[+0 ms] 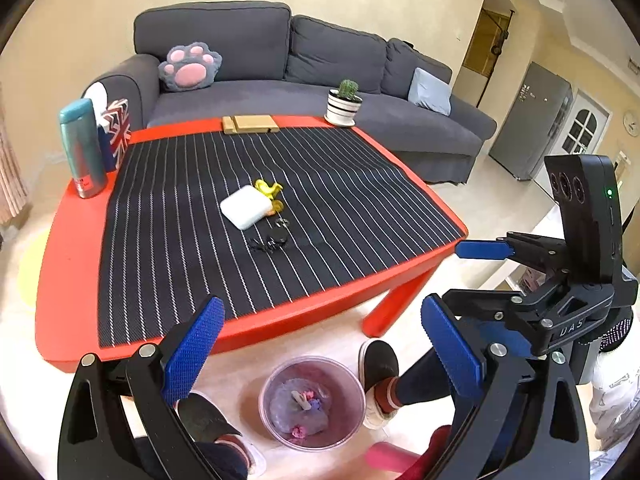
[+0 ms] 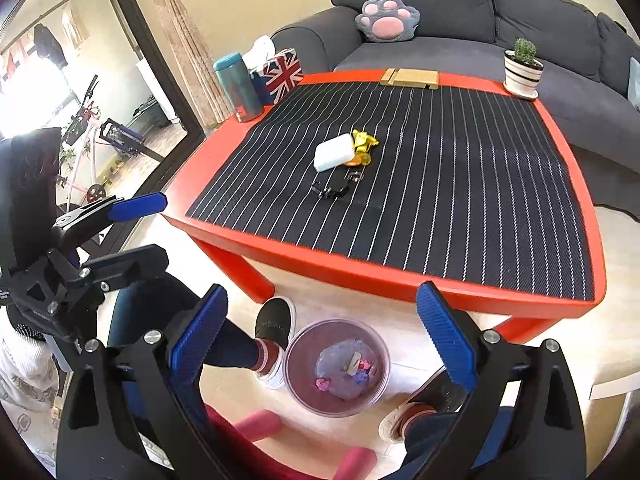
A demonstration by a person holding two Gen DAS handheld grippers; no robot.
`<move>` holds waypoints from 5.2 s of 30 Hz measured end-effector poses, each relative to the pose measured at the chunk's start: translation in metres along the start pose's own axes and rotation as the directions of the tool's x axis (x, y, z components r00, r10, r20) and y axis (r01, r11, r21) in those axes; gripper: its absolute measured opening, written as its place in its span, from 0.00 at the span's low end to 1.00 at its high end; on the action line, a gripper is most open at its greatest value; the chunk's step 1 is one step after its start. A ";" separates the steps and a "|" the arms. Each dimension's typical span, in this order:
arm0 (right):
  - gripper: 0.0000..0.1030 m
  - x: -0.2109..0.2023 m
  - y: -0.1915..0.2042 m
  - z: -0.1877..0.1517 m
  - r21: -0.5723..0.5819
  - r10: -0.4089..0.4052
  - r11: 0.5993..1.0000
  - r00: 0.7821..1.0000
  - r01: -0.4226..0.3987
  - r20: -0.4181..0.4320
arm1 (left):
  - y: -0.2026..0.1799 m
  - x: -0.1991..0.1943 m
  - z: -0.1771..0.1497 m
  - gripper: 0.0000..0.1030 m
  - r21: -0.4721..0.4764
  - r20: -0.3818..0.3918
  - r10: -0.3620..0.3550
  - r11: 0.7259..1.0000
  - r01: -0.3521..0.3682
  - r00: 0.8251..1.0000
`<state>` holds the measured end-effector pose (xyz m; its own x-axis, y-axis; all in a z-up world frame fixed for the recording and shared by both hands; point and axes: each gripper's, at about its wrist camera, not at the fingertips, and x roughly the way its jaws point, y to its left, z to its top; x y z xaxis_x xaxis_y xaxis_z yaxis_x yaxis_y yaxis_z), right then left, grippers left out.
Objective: Collect trash
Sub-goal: 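Move the left tool over the white square box on the mat, then close the left gripper around the white square box, then lift the white box with the left gripper while the right gripper grasps the black round keychain, then carry both items over the bin while the right gripper opens to drop the keychain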
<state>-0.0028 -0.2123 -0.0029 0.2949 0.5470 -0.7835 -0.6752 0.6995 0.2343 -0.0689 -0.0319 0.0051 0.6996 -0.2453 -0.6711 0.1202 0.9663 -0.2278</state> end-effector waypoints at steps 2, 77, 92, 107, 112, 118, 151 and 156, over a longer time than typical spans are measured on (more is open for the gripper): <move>0.91 -0.001 -0.002 0.006 -0.001 -0.004 1.000 1.000 0.004 0.005 | 0.005 0.001 0.007 0.92 -0.002 0.004 0.009 1.000 -0.009 1.000; 0.91 0.083 -0.068 0.055 0.076 -0.017 0.997 0.991 0.027 -0.131 | 0.097 0.215 0.096 0.59 0.364 -0.336 -0.109 0.901 0.236 0.935; 0.91 0.101 -0.043 0.075 -0.005 0.006 1.000 0.990 -0.006 -0.140 | 0.104 0.159 0.102 0.58 0.239 -0.235 -0.069 0.963 0.127 0.970; 0.91 0.166 -0.010 0.107 -0.036 -0.029 0.999 0.964 0.020 -0.264 | 0.123 0.112 0.091 0.58 0.138 -0.193 -0.014 0.990 0.041 0.981; 0.80 0.190 -0.011 0.114 0.032 -0.071 0.996 0.943 0.086 -0.324 | 0.129 0.106 0.086 0.58 0.121 -0.184 -0.012 0.992 0.035 0.983; 0.65 0.208 -0.014 0.118 0.098 -0.078 0.987 0.922 0.124 -0.380 | 0.134 0.098 0.080 0.58 0.100 -0.166 -0.021 0.994 0.038 0.986; 0.24 0.145 -0.006 0.110 0.038 -0.085 0.995 0.966 0.097 -0.245 | 0.093 0.066 0.063 0.58 0.050 -0.101 0.019 0.999 -0.014 0.995; 0.24 0.117 -0.002 0.103 0.025 -0.066 0.997 0.978 0.072 -0.196 | 0.075 0.057 0.059 0.58 0.048 -0.087 0.023 0.999 -0.019 0.996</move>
<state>0.1029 -0.1024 -0.0358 0.2003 0.3991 -0.8948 -0.6354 0.7481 0.1914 0.0215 0.0314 -0.0081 0.6381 -0.2288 -0.7352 0.1407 0.9734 -0.1809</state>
